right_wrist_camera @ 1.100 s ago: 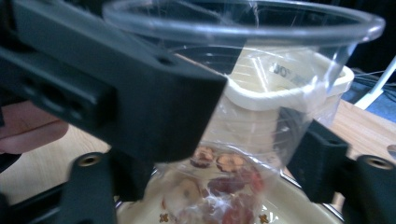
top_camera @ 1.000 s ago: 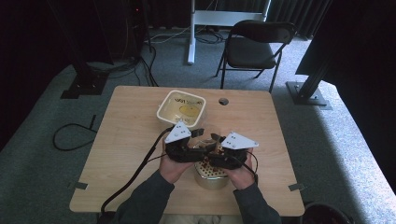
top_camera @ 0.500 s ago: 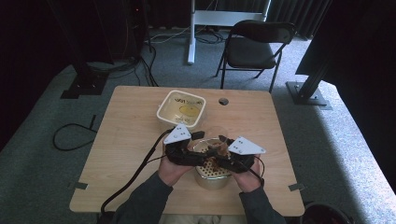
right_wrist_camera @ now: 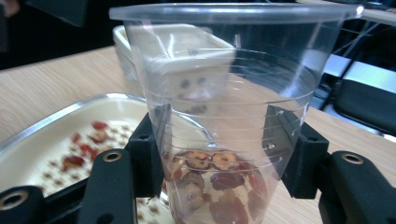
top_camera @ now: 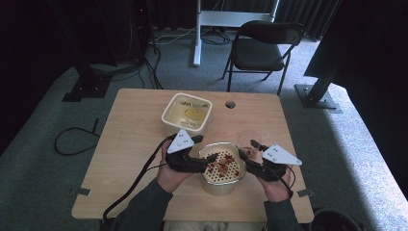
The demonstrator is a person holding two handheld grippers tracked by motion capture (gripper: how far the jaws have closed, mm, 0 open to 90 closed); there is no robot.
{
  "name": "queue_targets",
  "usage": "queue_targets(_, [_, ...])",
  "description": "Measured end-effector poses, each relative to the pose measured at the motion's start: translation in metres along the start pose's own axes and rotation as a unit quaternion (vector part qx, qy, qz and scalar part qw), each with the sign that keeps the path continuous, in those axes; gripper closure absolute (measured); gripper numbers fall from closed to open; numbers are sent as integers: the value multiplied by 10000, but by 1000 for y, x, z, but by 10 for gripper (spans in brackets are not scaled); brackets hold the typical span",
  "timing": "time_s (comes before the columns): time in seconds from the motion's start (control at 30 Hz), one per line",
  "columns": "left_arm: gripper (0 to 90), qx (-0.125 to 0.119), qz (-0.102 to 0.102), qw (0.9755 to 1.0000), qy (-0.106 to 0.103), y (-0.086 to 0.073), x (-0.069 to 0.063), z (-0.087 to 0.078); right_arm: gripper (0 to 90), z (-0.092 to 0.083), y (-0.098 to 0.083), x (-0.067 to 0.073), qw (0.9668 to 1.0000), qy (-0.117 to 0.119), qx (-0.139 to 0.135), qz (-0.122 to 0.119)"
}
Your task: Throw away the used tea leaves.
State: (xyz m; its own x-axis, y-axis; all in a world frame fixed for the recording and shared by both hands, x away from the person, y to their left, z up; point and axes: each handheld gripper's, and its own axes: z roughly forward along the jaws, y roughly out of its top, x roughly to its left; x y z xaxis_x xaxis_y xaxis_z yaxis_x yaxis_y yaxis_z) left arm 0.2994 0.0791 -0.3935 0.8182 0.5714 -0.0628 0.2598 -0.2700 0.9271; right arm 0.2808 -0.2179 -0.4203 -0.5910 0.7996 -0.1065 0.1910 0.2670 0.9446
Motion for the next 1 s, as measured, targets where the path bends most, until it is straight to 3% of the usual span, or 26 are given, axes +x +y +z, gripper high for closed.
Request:
queue_targets(0.03, [216,9,-45,10000,39,-3,2,-1,421,-6,-3,-4,9998,-138,76,-73])
queue_targets(0.17, [218,95,-215,9995,196,-18,13,-9,412,-12,-8,-12,9993,-263,225,-153])
queue_targets(0.33, [220,182,-421,9983,359,-35,24,-16,402,-9,-18,-14,9992,-289,259,-136])
queue_targets(0.4, [221,222,-497,9978,387,-41,26,-18,396,-5,-27,-13,9997,-156,191,-8])
queue_targets(0.6, [229,230,-569,9978,254,-43,25,-15,392,0,-34,-9,9999,-90,-13,45])
queue_targets(0.73, [229,208,-600,9979,155,-42,23,-11,388,-6,-26,-6,9996,-176,-227,41])
queue_targets(1.0, [229,223,-590,9978,186,-41,22,-9,386,-7,-16,1,9993,107,-319,190])
